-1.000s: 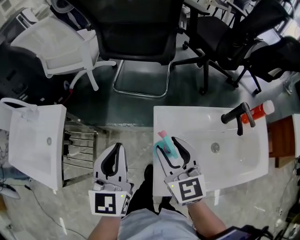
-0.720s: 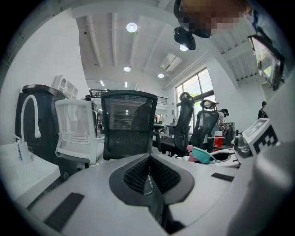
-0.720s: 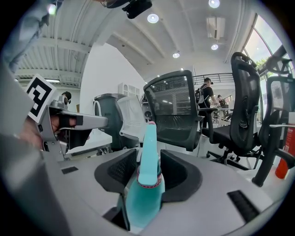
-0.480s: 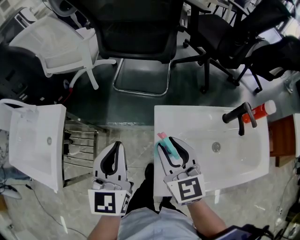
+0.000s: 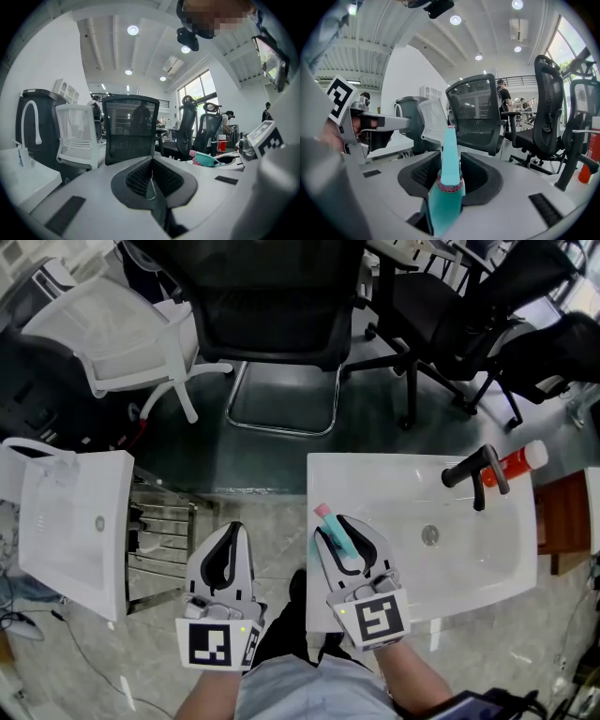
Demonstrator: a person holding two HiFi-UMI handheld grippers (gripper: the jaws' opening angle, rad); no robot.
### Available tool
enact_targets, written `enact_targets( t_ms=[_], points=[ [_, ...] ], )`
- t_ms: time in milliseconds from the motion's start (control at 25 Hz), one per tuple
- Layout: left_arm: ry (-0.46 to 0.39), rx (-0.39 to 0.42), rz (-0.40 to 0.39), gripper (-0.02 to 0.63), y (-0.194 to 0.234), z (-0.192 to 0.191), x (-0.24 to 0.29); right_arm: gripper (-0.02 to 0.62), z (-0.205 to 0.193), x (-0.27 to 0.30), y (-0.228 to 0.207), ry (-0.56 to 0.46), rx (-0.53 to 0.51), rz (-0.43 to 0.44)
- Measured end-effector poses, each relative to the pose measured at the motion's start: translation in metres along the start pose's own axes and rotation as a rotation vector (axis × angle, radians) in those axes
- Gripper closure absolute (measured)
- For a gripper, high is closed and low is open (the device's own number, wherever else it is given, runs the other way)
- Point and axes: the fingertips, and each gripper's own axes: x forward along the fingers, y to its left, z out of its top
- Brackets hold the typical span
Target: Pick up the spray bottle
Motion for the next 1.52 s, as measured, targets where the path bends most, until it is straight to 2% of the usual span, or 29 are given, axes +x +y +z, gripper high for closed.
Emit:
enact_targets(
  t_ms=[360,1040,1520],
  points=[
    [-0.047,0.016,-0.011,0.588,-0.022,0.025,-0.016,0.451,0.023,-0.031,0.001,-0.055,-0.011,-0.001],
    [-0.201,0.061,-0.056,0.588,-0.092,0.085,-0.070,0.451,0.101,-0.124,0.001,-0.233,-0.105,-0.035],
    [-0.255,0.083,-0.050,0.588,-0.113,0.104,-0.100,0.451,0.118,-0.170,0.007,-0.277,-0.143,-0.054]
  ],
)
